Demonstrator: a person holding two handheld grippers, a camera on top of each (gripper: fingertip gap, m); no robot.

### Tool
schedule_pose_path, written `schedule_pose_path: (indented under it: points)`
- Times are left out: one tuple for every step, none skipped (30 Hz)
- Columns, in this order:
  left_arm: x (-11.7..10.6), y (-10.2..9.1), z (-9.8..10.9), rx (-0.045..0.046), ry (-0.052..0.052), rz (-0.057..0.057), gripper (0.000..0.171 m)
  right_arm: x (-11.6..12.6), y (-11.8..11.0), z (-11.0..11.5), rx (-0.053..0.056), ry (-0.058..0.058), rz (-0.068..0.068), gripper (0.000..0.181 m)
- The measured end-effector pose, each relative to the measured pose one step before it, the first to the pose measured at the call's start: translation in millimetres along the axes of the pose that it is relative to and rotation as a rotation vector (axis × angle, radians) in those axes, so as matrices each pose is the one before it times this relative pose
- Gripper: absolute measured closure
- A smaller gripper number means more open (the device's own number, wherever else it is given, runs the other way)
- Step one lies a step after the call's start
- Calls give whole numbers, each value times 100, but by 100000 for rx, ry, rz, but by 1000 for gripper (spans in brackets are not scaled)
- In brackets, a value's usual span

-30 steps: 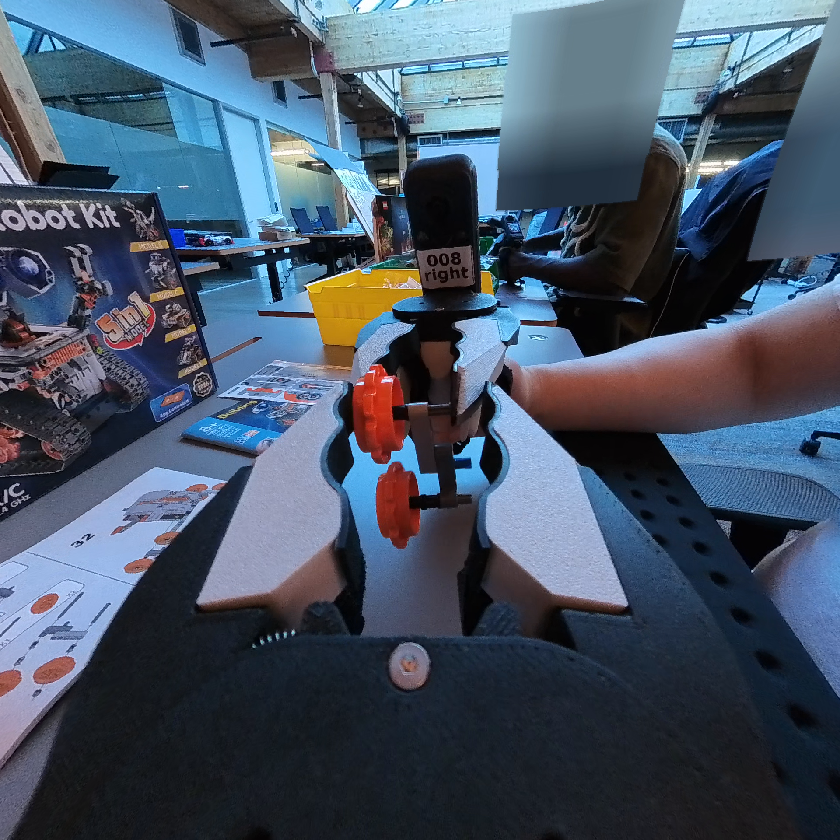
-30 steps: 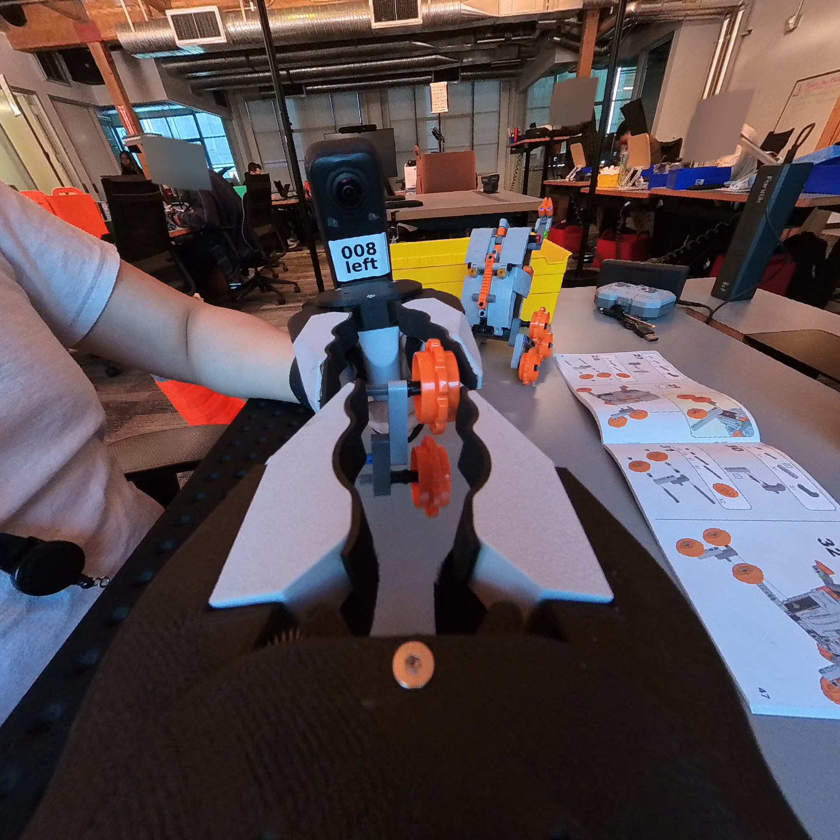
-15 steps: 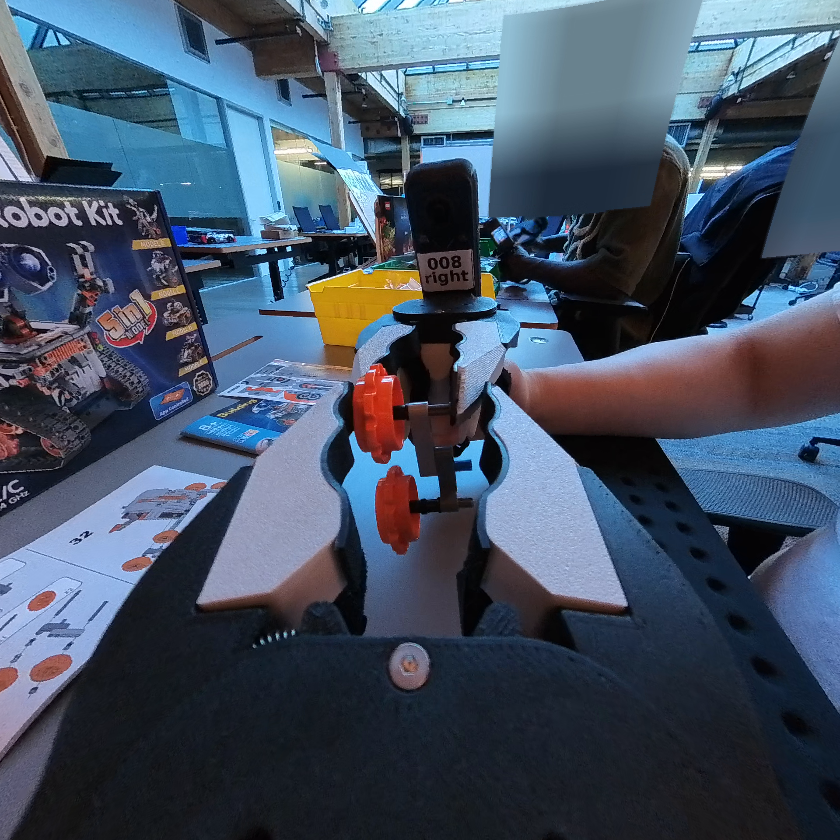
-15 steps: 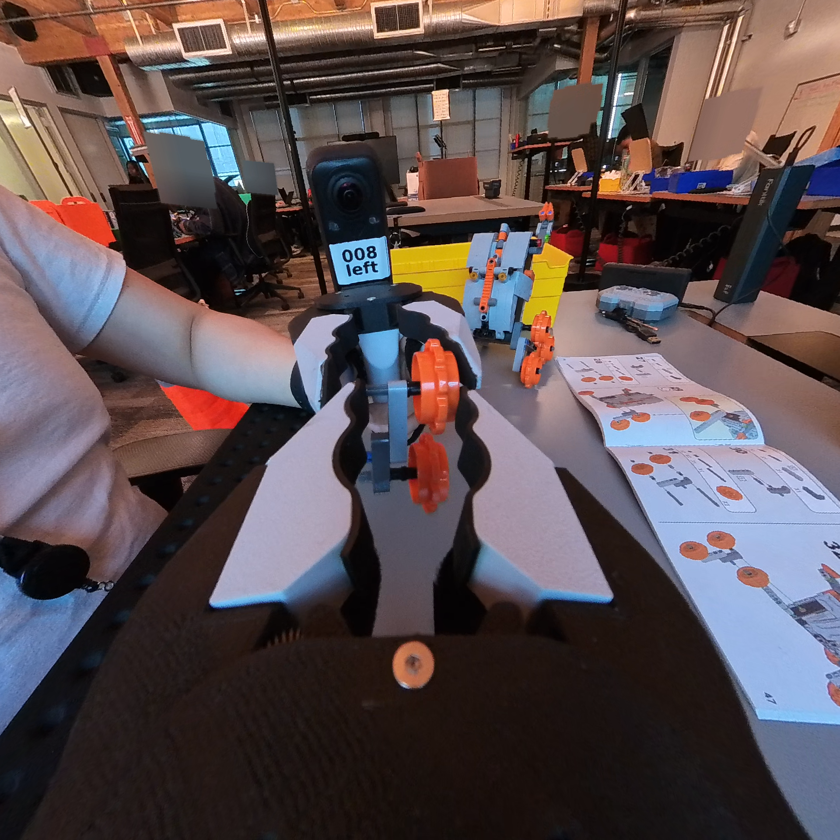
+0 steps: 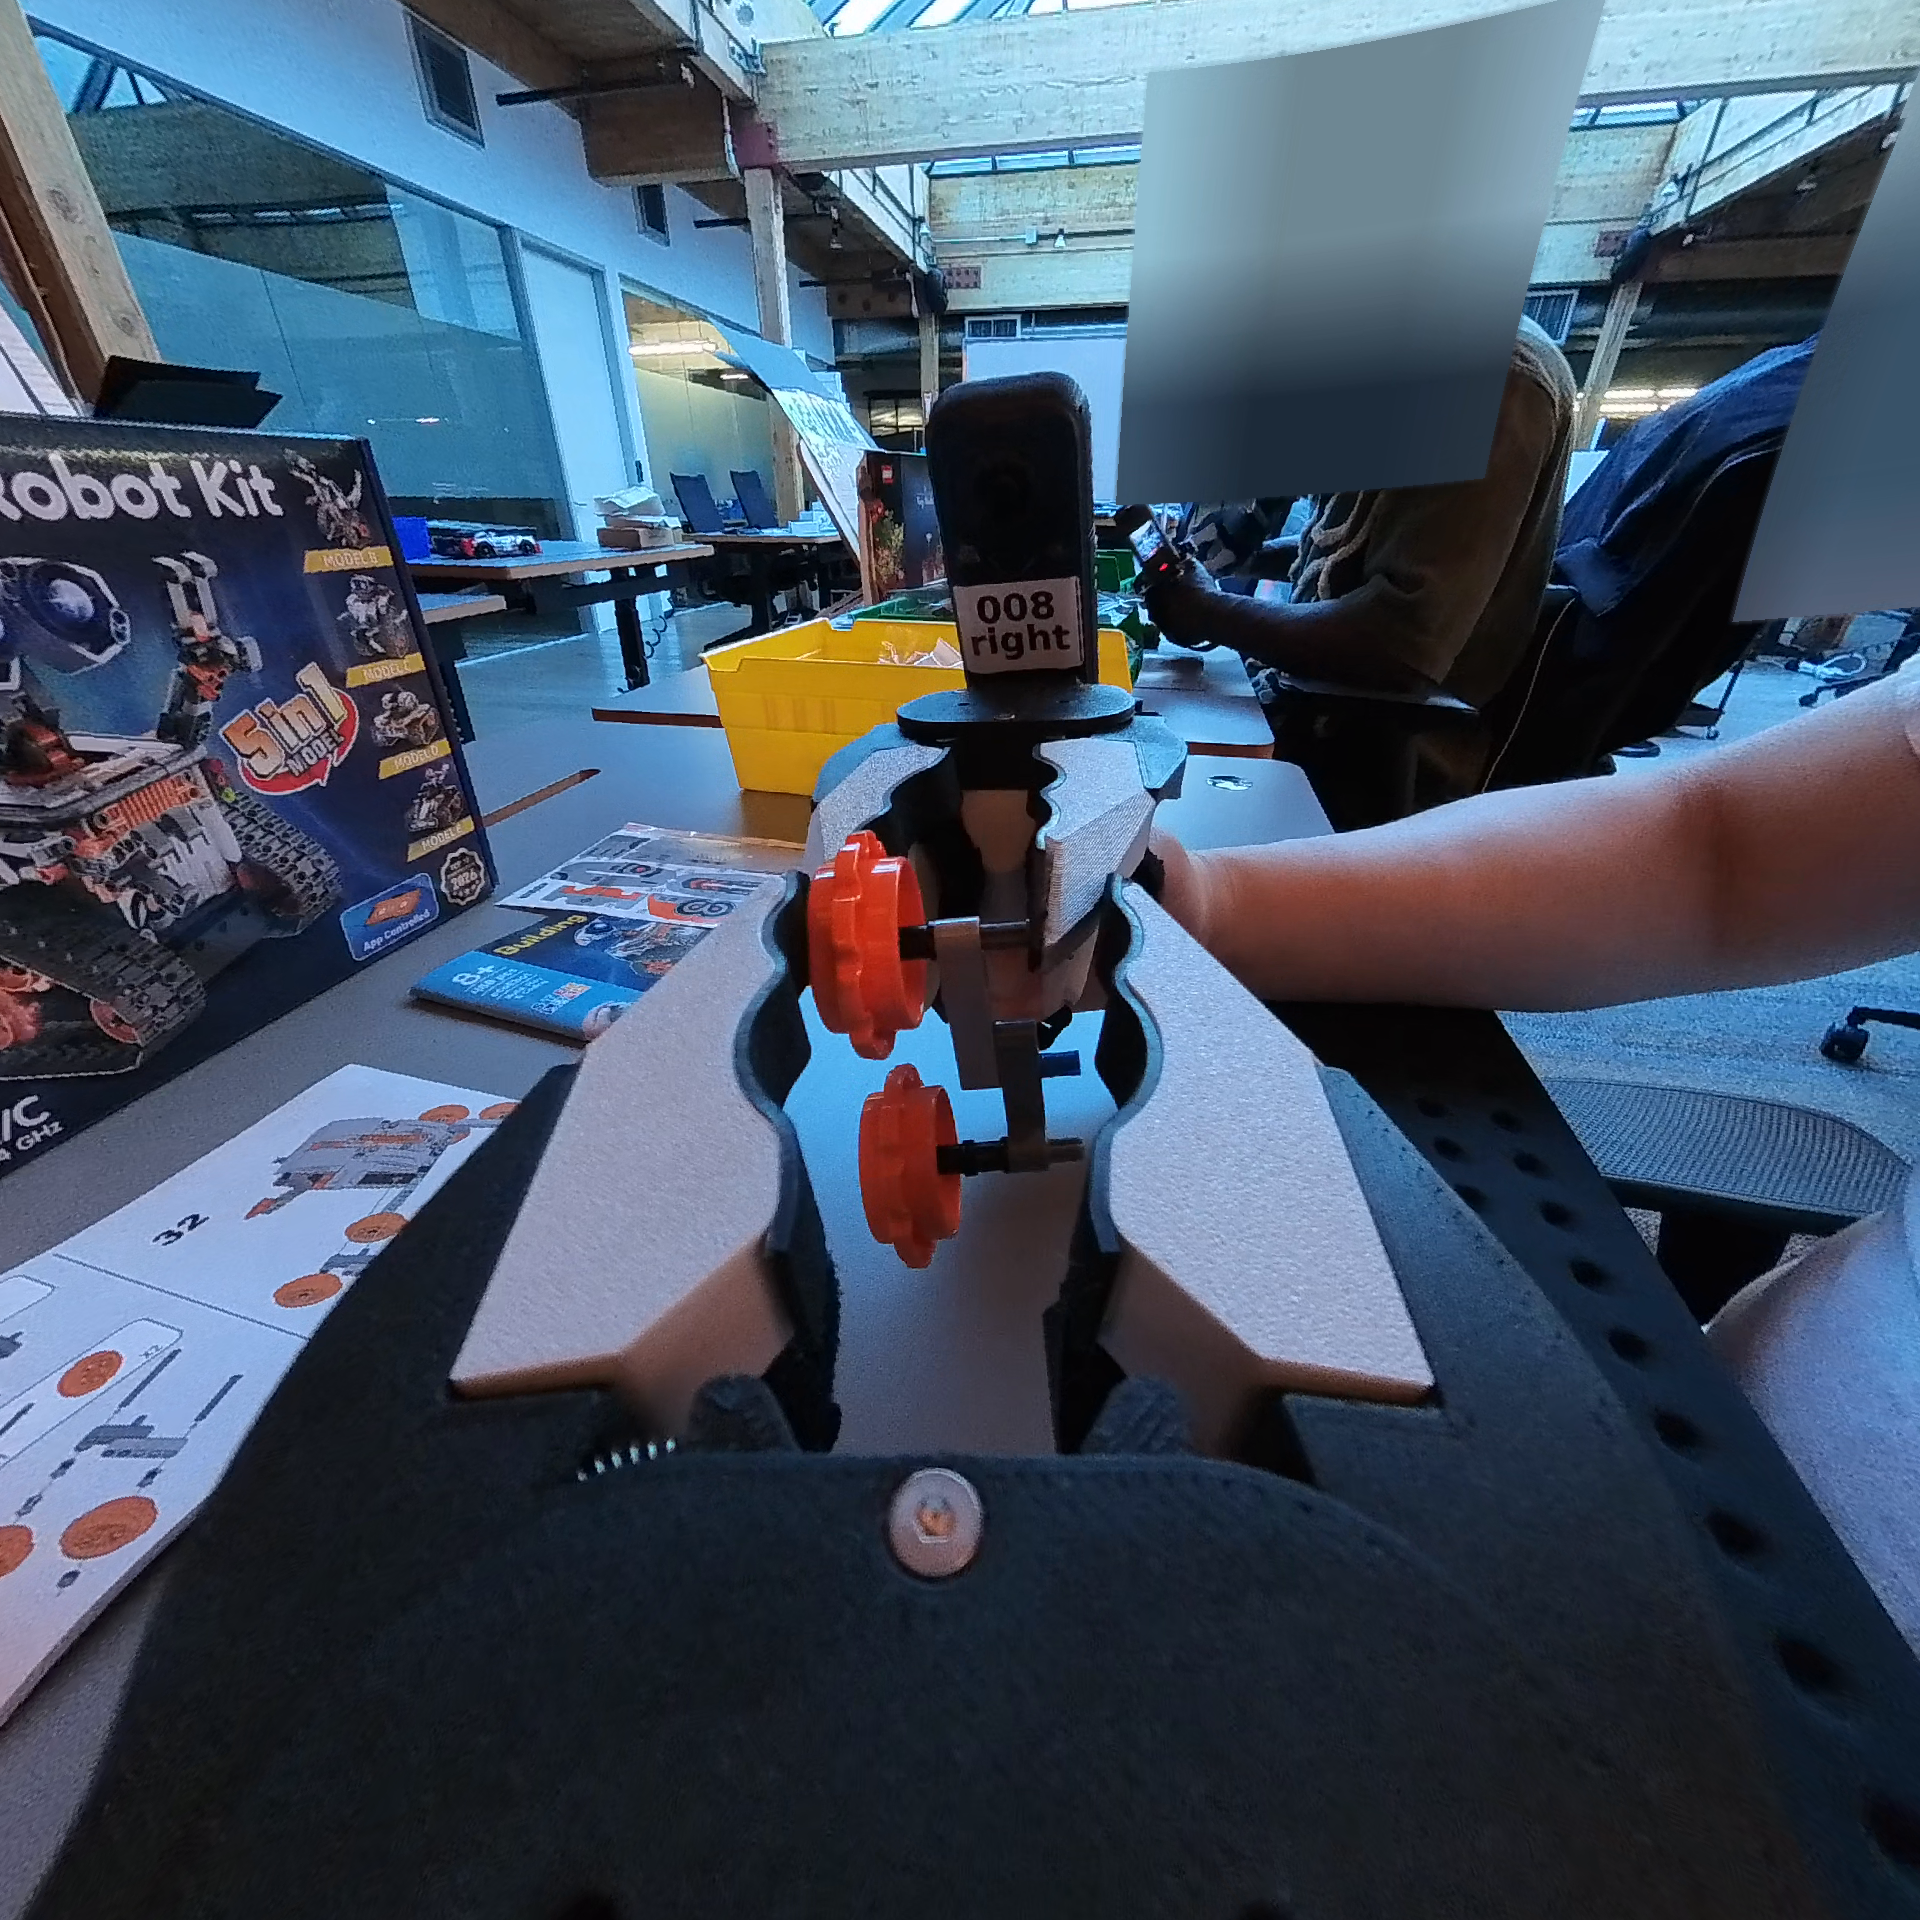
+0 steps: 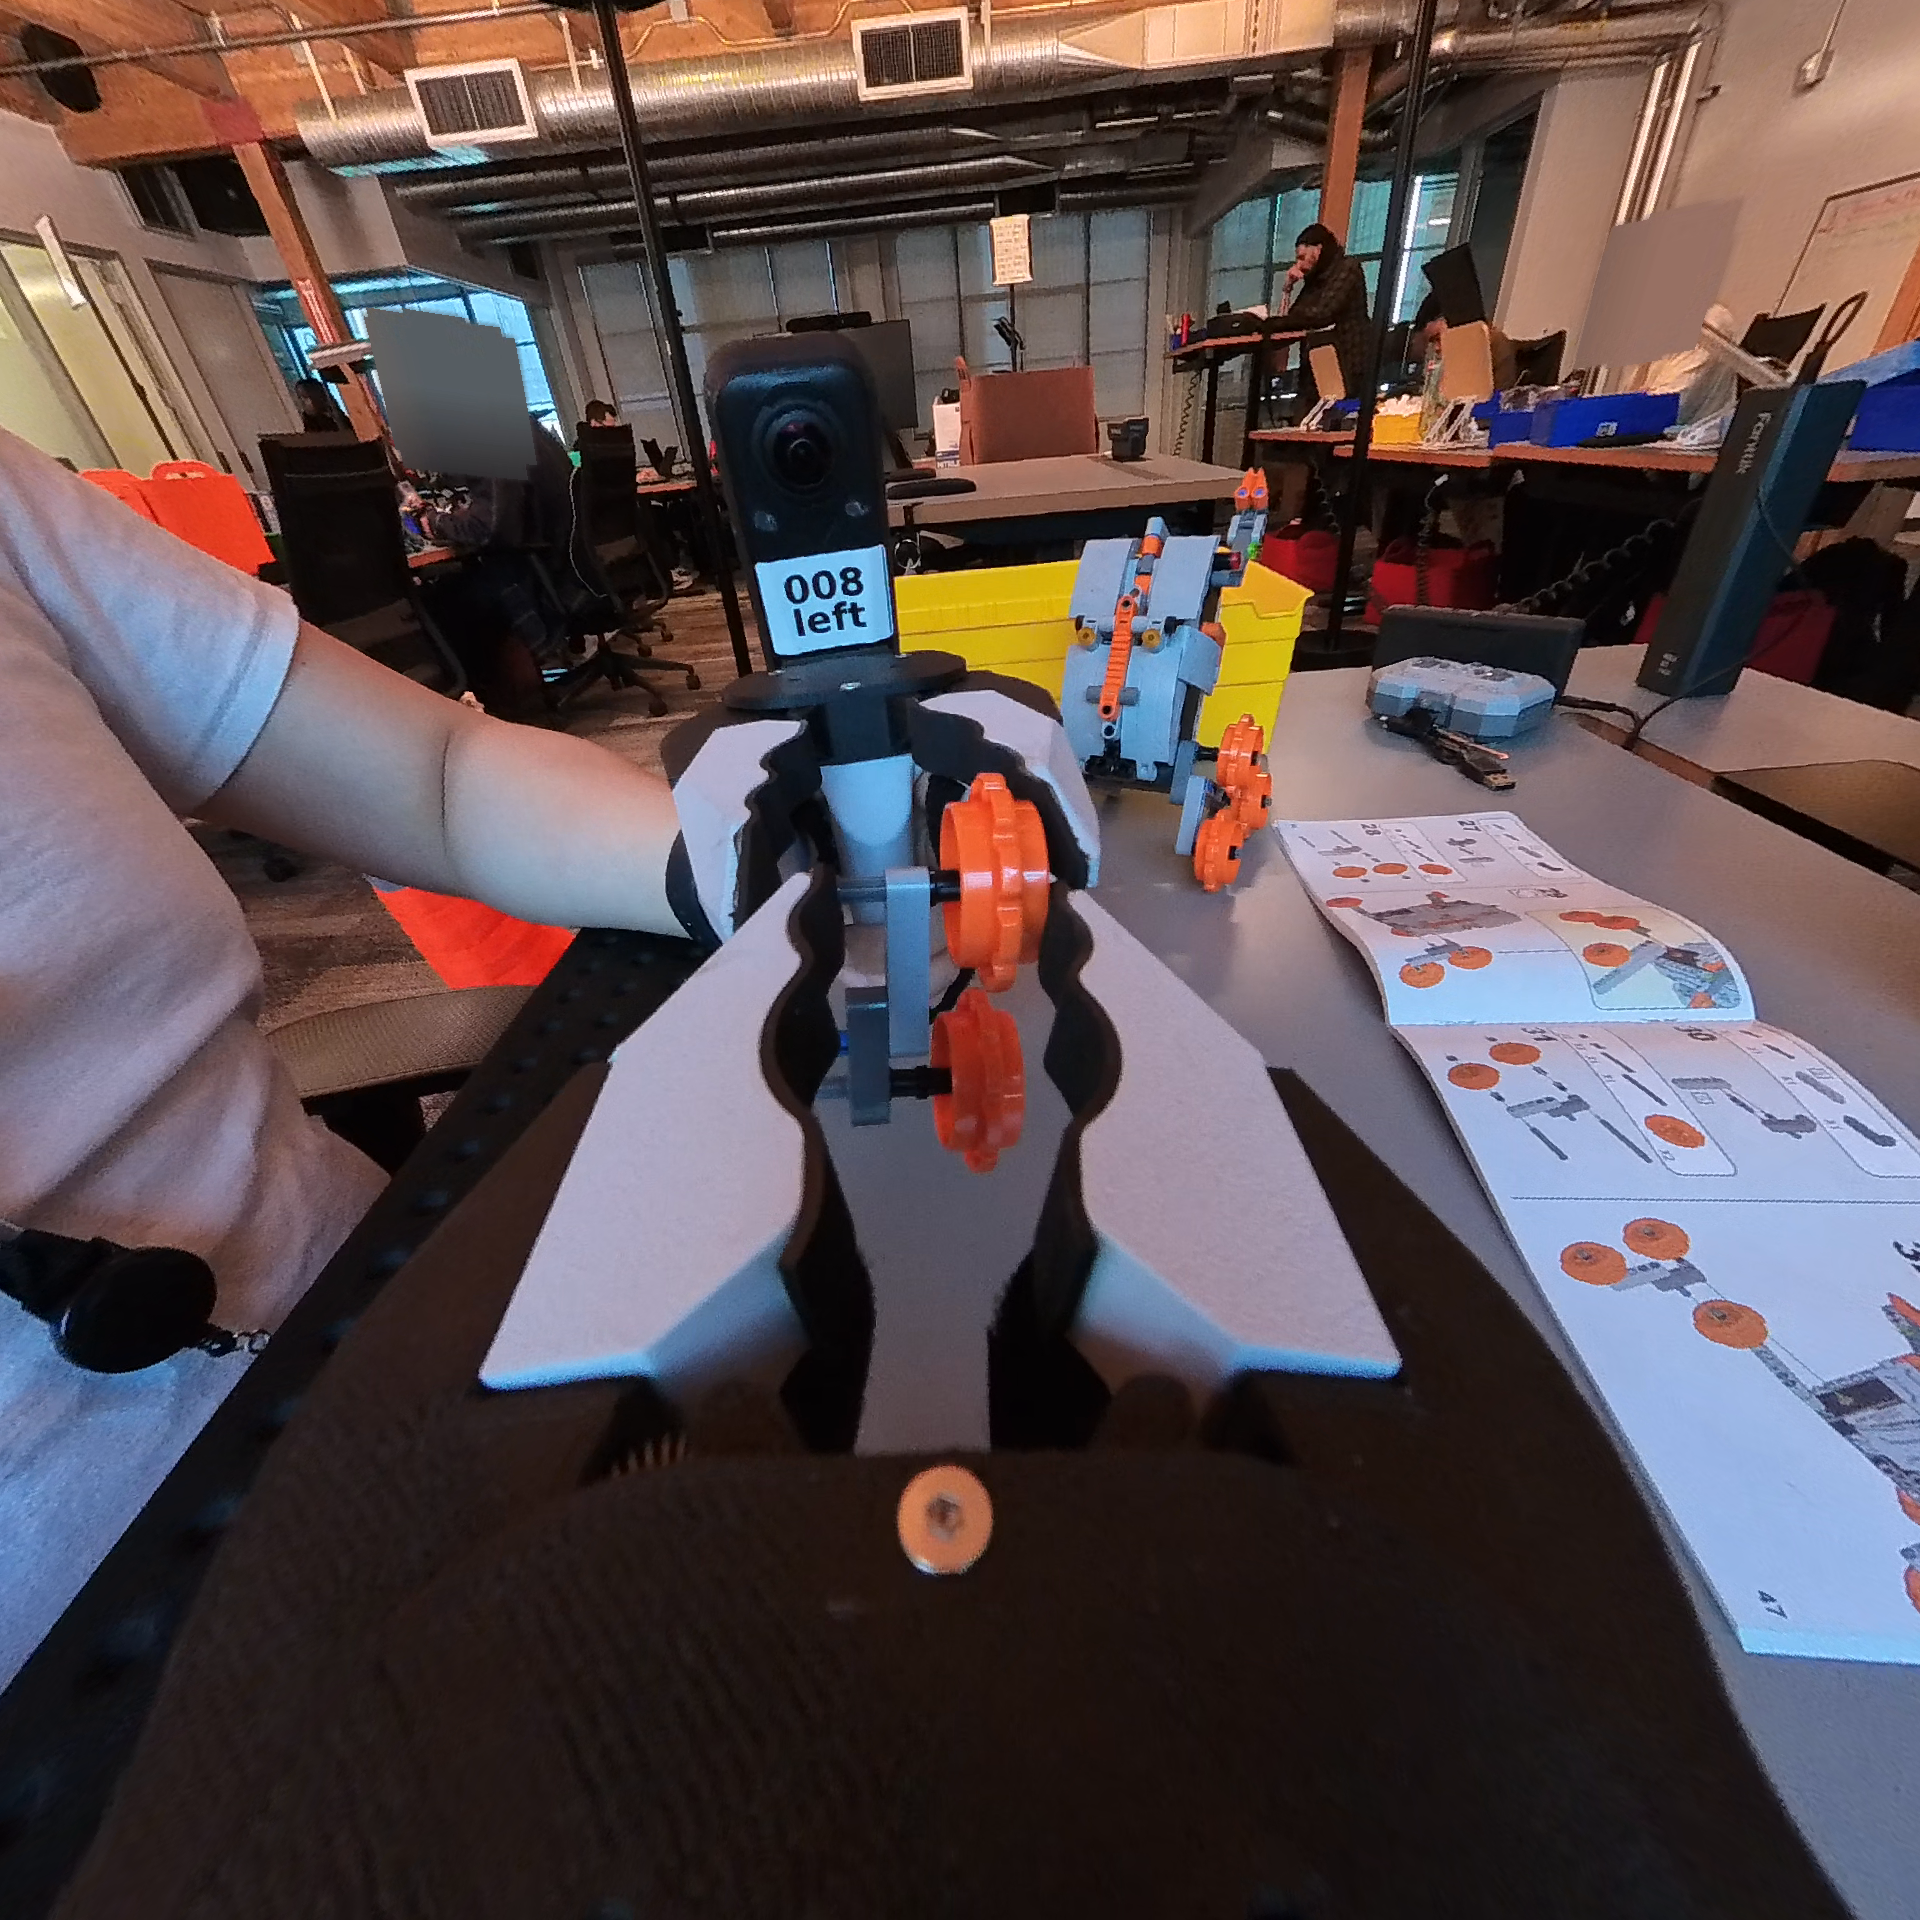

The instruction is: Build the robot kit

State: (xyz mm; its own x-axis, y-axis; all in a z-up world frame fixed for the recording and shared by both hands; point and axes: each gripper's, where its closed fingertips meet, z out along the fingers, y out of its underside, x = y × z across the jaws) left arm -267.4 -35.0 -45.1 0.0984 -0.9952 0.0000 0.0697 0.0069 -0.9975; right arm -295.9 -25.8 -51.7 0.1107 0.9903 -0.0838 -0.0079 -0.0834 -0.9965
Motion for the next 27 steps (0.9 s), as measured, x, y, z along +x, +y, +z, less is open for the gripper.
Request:
schedule_pose_path:
  points:
    - [-16,-30,14,146,-101,-399,118,6,-32,-13,221,-24,60,143]
    - [-3,-9,1,-7,30,-41,118,-5,-18,5,196,-27,185,143]
    - [8,-1,3,75,-101,-28,118,-6,7,12,19,-115,-4,143]
    - [-5,-27,1,119,-2,-235,118,8,-25,-8,186,79,-69,143]
    - [-7,-1,1,8,-40,25,118,-10,2,16,37,-88,388,143]
    - [11,-12,1,155,30,-258,118,3,-30,-4,39,209,-508,143]
    - [11,-10,-10,-8,67,-39,118,-13,15,10,-56,-185,382,143]
    - [-19,31,3,-213,-172,243,118,16,21,9,2,86,-187,143]
    - [-10,1,6,203,67,-302,118,11,-14,-3,97,73,8,143]
    - [-2,24,-1,-169,76,49,118,12,40,6,-227,7,104,143]
    - [0,-20,-11,-8,-32,204,118,-12,-30,9,159,16,-89,143]
    - [1,5,-1,-39,76,-152,119,0,21,8,-135,79,-160,143]
    - [-4,-22,-5,78,-11,165,118,5,-16,18,114,40,-3,143]
    - [-38,-52,10,295,-350,-34,118,18,-47,16,469,-336,854,143]
    - [-48,-62,34,309,-545,758,118,26,-74,-9,474,-177,343,143]
    - [-46,-64,30,234,-437,2245,117,57,-91,-24,-361,632,-1040,143]
    - [-21,-18,-4,-513,662,2333,116,66,-24,12,-1754,2029,-3600,143]
    - [-56,53,-33,-1781,547,1982,115,131,156,91,-3870,3625,-5593,143]
    - [-175,-27,-15,-1867,-1270,1975,112,219,191,184,-4297,5474,-8629,143]
    - [-138,-390,-131,625,-1854,1784,113,198,341,183,-5291,6246,-11394,143]
    - [145,-667,-277,3212,-53,1810,110,39,548,123,-7127,5445,-12522,142]
    - [40,-449,-313,2170,48,133,107,-54,265,44,-5879,5212,-13128,142]
    - [-16,-146,-288,442,1168,-2682,108,131,59,-70,-4980,6417,-13215,142]
    - [-210,-79,-268,181,1180,-5142,108,238,-8,-142,-4367,6815,-13400,142]
    - [-331,-217,-333,1392,1074,-6051,109,145,-24,-146,-3430,5893,-13128,142]
    - [-423,-346,-355,2235,805,-6329,113,-47,-55,-85,-2373,4286,-11568,142]
    - [-379,-289,-329,1526,1333,-6993,118,-107,-128,-21,-1186,3487,-8805,143]
